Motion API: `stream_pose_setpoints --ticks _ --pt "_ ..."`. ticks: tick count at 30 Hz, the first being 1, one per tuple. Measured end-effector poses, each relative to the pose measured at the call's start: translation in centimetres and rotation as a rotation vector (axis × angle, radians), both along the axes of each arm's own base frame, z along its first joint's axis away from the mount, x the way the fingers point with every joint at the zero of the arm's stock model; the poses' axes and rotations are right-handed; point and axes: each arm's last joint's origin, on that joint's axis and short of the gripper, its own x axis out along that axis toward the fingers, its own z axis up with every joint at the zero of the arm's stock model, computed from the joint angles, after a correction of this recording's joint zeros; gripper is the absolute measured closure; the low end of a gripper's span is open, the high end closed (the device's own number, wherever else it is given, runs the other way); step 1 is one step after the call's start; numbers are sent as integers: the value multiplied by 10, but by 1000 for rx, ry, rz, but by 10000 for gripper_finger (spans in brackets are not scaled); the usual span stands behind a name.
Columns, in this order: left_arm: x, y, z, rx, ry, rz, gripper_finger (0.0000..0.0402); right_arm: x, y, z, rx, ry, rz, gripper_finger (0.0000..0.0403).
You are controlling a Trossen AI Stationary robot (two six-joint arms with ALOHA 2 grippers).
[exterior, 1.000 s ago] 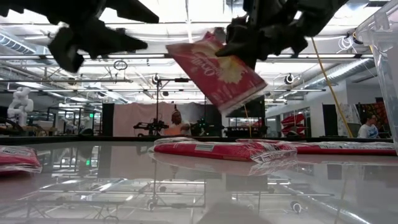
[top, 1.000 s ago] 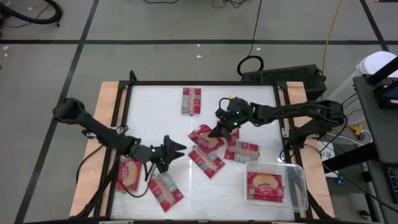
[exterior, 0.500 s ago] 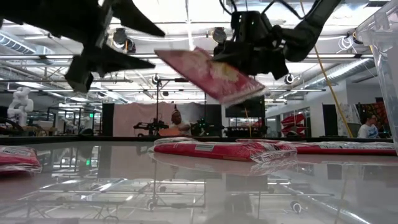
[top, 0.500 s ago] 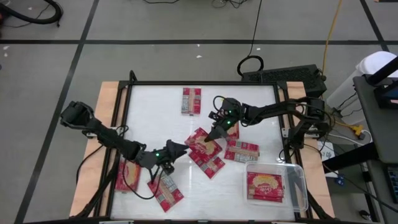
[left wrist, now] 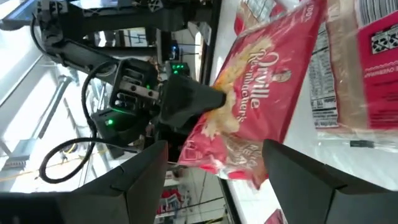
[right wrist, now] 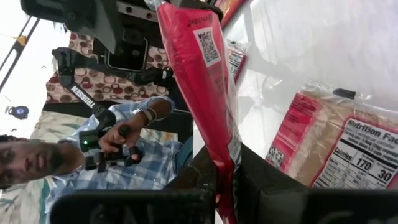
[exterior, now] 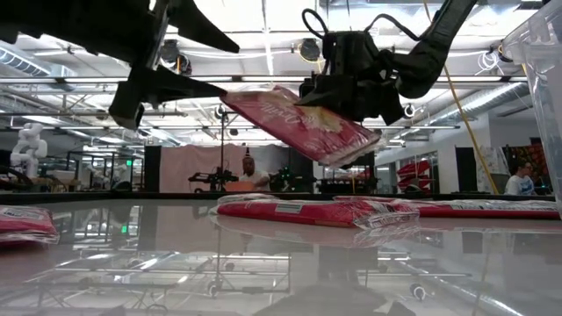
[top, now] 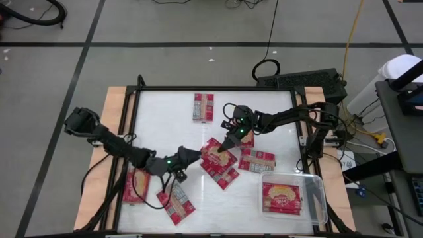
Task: Sort popcorn bags into baskets
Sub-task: Put the red popcorn pack into the transparent bin
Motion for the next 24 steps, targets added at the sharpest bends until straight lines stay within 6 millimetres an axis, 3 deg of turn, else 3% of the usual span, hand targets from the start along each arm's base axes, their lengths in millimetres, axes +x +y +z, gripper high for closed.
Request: stream_pose_setpoints --ticks 7,15,19,24 --pt "2 4 -12 26 94 -27 135 0 0 1 8 2 -1 387" --pt "17 8 -28 143 80 -29 147 2 6 4 23 -13 8 387" --pt "24 8 -34 181 25 -27 201 3 12 3 34 0 22 387" --pt "25 3 -34 163 -20 -28 311 5 14 3 21 8 -22 383"
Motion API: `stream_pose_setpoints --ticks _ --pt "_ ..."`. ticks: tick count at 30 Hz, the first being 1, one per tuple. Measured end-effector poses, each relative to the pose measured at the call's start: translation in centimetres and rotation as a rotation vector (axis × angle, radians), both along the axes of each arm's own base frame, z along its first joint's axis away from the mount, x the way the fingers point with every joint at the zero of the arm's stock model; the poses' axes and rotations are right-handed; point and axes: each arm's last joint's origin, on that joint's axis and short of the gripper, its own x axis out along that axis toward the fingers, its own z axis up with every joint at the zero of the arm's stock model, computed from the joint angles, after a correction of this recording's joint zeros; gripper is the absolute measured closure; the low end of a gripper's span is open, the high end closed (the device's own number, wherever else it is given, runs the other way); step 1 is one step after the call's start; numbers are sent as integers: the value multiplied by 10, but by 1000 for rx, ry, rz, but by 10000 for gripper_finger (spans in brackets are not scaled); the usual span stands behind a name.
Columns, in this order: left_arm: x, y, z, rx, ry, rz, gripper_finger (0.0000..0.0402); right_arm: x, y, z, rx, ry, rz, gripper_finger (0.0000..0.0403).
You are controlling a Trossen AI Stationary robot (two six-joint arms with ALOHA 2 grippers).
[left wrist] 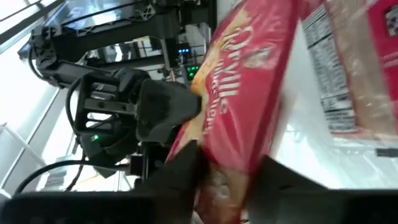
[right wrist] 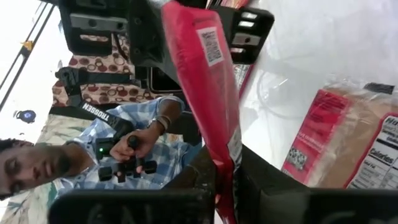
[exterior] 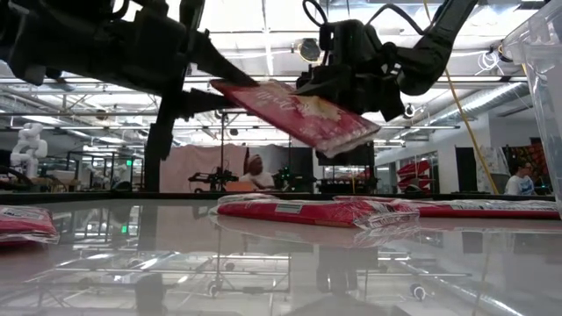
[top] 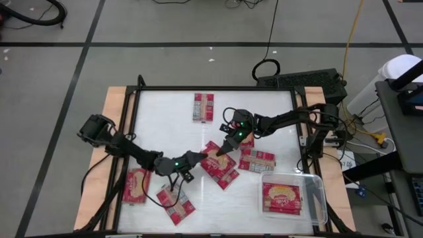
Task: Sort popcorn bags into baskets
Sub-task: Put the red popcorn pack into the transparent bin
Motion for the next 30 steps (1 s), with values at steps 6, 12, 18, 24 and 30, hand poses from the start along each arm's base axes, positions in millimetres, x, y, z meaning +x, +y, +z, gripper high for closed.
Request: stream_pose_setpoints --ticks 6,12,18,24,30 --pt "-1 -2 0 -36 -12 0 382 -1 -2 0 1 -4 10 337" --pt "-2 -4 0 -51 -14 -1 369 -5 -19 3 -38 -36 -45 271" --pt "-5 -9 -1 -189 -64 54 385 -13 -39 22 -157 -121 -160 244" --pt "-7 -3 -4 -355 -148 257 365 -26 -11 56 -483 -157 -288 243" --pt "-4 6 -6 -616 -248 315 381 -41 42 85 -902 -199 -406 243"
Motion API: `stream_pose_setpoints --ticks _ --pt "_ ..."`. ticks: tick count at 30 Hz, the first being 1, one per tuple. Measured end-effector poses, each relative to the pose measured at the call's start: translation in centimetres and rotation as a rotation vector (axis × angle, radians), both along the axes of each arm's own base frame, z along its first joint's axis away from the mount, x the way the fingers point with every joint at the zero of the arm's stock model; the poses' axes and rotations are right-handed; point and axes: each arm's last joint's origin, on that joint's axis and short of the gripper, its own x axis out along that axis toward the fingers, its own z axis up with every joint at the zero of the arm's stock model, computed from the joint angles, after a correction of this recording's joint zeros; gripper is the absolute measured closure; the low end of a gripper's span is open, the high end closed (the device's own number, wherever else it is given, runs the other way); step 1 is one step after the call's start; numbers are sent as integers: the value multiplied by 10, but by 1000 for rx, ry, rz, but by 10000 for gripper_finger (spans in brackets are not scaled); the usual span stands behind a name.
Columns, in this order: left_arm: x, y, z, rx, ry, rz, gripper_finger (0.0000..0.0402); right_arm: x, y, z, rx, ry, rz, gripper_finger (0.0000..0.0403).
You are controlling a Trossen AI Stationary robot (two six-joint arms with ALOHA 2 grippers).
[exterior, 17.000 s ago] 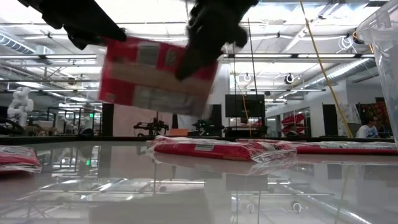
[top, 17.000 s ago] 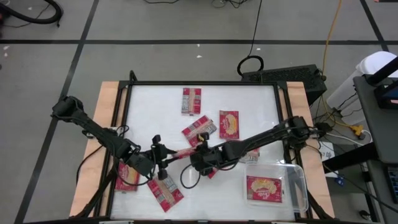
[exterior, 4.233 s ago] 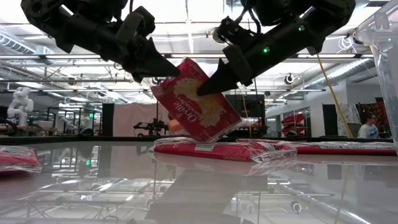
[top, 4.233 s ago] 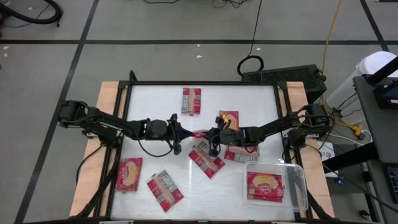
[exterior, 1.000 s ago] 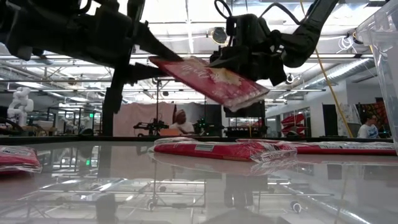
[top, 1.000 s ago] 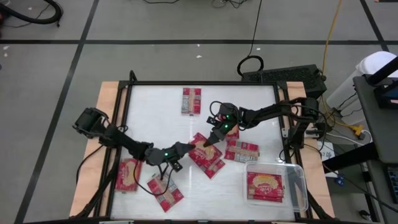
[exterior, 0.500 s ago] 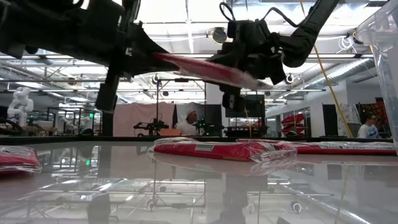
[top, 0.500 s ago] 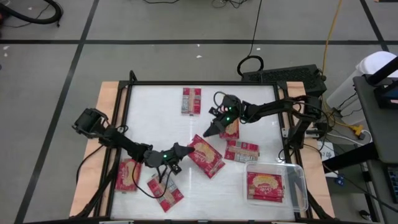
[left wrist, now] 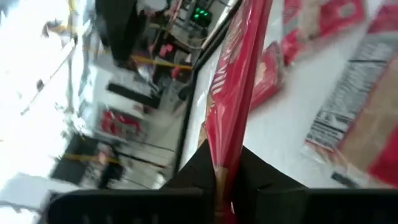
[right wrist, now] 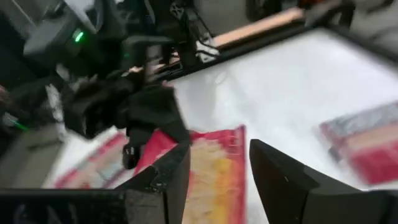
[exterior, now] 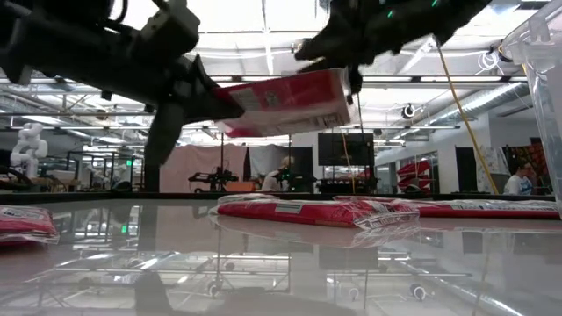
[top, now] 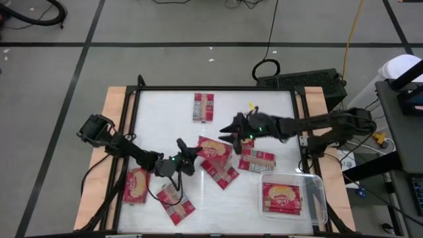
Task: Sort popcorn bags into baskets
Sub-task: Put the red popcorn pack into the transparent bin
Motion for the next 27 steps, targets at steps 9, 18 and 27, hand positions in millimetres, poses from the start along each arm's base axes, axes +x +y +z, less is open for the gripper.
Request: stream_pose_setpoints --ticks 9,18,27 --pt "14 32 -2 -447 -164 -47 366 -3 56 1 -279 -16 -112 243" --pt "23 66 -5 -494 26 37 389 8 68 -27 -401 71 -199 243" --pt "40 85 12 -593 179 70 370 18 64 -66 -490 240 -218 243"
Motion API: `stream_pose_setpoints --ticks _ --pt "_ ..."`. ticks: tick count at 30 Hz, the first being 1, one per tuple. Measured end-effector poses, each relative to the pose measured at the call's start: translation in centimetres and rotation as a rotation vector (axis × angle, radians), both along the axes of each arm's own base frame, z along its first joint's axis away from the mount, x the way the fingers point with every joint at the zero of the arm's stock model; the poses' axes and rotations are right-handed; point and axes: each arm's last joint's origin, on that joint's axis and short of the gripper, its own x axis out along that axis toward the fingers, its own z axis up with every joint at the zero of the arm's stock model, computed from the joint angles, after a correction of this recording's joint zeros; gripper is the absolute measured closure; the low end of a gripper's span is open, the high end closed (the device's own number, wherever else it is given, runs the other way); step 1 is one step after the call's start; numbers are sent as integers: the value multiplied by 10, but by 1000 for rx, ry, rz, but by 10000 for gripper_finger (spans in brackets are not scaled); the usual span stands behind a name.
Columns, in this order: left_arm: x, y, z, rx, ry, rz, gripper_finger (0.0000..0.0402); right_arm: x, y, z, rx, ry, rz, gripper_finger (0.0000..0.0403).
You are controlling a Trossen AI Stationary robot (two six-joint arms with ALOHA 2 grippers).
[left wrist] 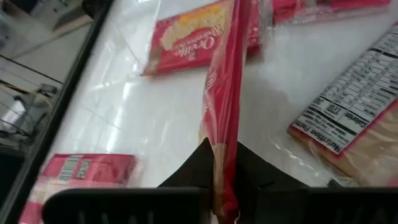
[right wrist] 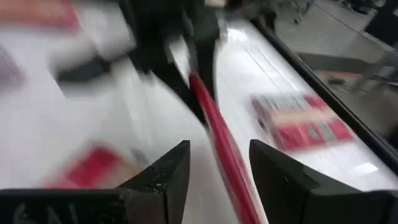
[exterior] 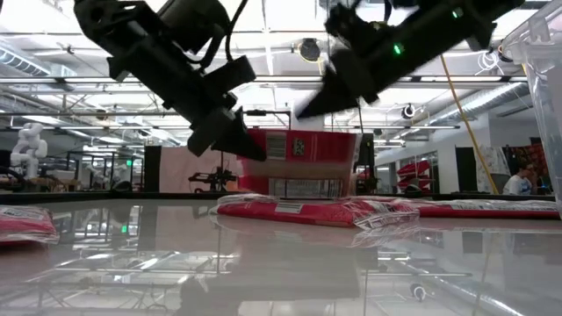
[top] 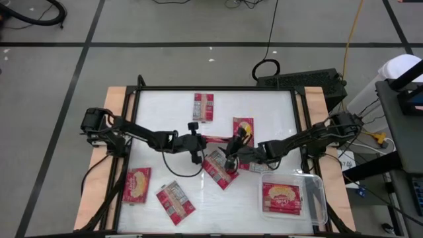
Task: Sort popcorn bags into baskets
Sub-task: Put the red popcorn pack into the transparent bin
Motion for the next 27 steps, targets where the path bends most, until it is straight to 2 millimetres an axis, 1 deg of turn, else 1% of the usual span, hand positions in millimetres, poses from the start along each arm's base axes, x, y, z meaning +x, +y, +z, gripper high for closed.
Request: stream_pose_setpoints --ticks 2,5,9,11,14,17,21,24,25,27 --pt "0 2 0 -20 12 -2 372 -4 -4 -6 -27 80 -9 243" --pt "1 5 0 -33 10 -1 384 -8 -12 -9 -14 148 -22 243" --pt "1 5 1 -36 1 -1 389 -7 -21 -11 32 183 11 243" --pt "1 4 1 -48 -8 2 381 -8 -25 -13 28 207 21 250" --pt "2 5 1 -74 -19 20 364 -8 -29 -14 0 241 43 272" --pt "2 3 1 -79 -25 20 358 -5 -34 -13 24 236 119 298" --pt "2 0 2 -86 -32 14 356 -3 -43 -12 76 224 149 348" --pt "2 -2 2 -101 -43 21 354 -3 -45 -12 79 227 145 388" --pt "2 -2 2 -106 -46 24 354 -3 -45 -12 78 226 146 392" --pt "2 -4 2 -124 -52 34 348 -3 -45 -12 77 223 150 389"
